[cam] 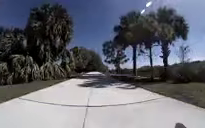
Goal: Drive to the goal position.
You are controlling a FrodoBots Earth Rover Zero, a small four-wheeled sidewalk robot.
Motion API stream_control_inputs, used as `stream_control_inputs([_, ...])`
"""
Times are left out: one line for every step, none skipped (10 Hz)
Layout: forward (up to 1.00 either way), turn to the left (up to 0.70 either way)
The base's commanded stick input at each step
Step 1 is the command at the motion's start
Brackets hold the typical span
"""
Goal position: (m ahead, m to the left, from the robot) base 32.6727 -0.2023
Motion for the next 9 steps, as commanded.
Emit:
stream_control_inputs([1.0, 0.0])
stream_control_inputs([1.0, 0.0])
stream_control_inputs([1.0, 0.0])
stream_control_inputs([1.0, 0.0])
stream_control_inputs([1.0, 0.0])
stream_control_inputs([1.0, 0.0])
stream_control_inputs([1.0, 0.0])
stream_control_inputs([1.0, 0.0])
stream_control_inputs([1.0, 0.0])
